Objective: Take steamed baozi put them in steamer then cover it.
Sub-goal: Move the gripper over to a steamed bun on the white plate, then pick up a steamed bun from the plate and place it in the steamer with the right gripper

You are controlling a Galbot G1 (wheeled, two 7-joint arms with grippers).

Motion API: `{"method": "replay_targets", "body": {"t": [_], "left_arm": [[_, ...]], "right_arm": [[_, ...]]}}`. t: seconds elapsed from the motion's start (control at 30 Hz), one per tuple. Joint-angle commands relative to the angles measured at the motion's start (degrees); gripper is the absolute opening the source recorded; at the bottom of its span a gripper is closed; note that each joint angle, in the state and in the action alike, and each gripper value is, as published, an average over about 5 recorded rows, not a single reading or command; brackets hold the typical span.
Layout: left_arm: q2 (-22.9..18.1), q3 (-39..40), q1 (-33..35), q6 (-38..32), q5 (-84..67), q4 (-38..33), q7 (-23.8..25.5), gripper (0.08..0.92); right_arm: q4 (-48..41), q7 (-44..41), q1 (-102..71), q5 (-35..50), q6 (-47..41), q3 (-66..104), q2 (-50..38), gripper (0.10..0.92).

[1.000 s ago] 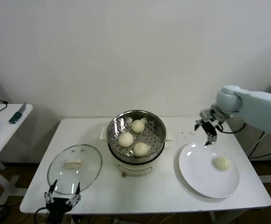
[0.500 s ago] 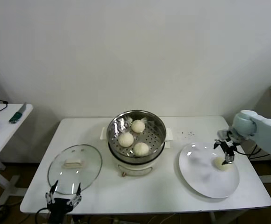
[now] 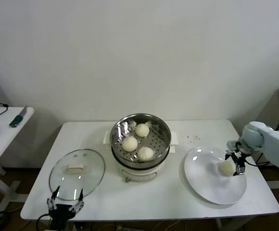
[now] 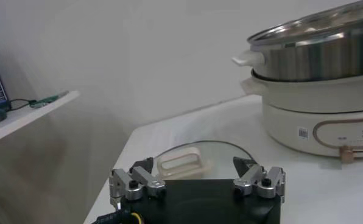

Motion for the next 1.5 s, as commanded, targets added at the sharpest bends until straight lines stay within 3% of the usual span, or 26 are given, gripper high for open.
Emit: {"method": "replay_targets", "body": {"t": [0.03, 0.27, 0.43, 0.67, 1.03, 1.3, 1.5], "left_arm": [[-0.1, 0.0, 0.0, 0.0, 0.2, 0.0, 0.0, 0.823], [-0.1, 0.1, 0.1, 0.0, 0.2, 0.0, 0.0, 0.823], [-0.2, 0.2, 0.2, -0.1, 0.3, -0.1, 0.0, 0.823], [-0.2, 0.1, 0.6, -0.3, 0.3, -0.2, 0.0, 0.823], [-0.3, 1.1, 0.5, -0.4, 0.3, -1.0, 0.1, 0.823], [-0.6, 3.3, 0.5, -1.0, -0.3, -2.0, 0.2, 0.823], [-0.2, 5.6, 1.1, -1.0, -0.9, -3.7, 0.3, 0.823]], "right_arm": [[-2.3, -0.1, -2.4, -2.1, 0.5, 2.4, 0.9, 0.823], [-3.2, 0.4, -1.6, -2.3, 1.1, 2.2, 1.3, 0.814], [-3.5, 0.5, -1.4, -1.3, 0.7, 1.9, 1.7, 0.727], [-2.3, 0.6, 0.1, 2.6, -0.4, 0.6, 1.3, 0.666], [2.7, 2.6, 26.5, 25.3, -6.1, -21.1, 3.5, 0.653], [2.3, 2.7, 48.6, 47.6, -9.5, -40.1, 16.3, 0.653], [3.0, 3.5, 52.5, 57.1, -11.9, -43.8, 25.1, 0.653]]}}
